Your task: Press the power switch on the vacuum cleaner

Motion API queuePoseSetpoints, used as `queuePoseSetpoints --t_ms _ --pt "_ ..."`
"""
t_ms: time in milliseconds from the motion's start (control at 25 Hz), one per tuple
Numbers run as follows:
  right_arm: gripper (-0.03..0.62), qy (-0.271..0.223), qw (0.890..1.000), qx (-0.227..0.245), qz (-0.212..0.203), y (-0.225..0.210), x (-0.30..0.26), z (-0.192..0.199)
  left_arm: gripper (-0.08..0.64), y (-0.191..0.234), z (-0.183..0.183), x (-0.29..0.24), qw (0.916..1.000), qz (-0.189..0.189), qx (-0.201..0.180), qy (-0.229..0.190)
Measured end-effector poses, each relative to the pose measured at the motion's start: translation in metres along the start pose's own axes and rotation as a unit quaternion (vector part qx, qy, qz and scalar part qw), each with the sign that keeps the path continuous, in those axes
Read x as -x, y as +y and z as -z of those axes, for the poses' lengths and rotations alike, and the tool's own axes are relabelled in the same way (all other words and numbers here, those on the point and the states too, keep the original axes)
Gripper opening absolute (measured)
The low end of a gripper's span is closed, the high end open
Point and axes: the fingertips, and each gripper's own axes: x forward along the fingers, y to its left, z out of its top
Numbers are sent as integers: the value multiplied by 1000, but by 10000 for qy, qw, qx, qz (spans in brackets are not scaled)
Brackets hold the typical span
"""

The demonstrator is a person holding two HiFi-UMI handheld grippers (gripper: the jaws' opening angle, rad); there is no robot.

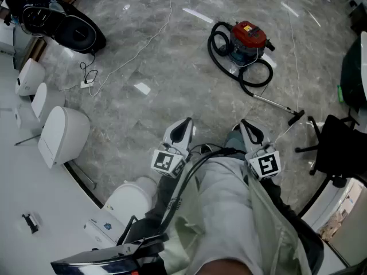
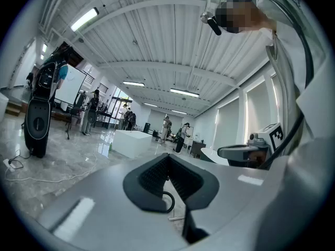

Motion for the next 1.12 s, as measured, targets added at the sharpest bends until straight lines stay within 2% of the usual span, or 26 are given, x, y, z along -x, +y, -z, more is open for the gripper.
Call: queuePoseSetpoints --t_ms 120,320,520,720,960,1120 --pt "2 -318 9994 -47 122 -6 3 -5 5 -5 -1 -6 9999 107 -31 -39" --pt "2 -240 9989 -182 358 -15 14 -1 5 -16 -2 -21 9995 325 -38 -51" --pt "2 -299 9979 -92 566 -30 28 6 5 -31 -3 -35 9984 553 -83 -50" --pt "2 -317 9957 -389 782 -36 34 10 5 -33 -3 -36 9980 616 -90 -56" --pt "2 -232 9963 -445 702 -29 32 17 5 -29 2 -34 9986 537 -14 -22" --pt "2 -111 9976 -503 460 -38 15 23 5 -25 12 -44 9991 411 -23 86"
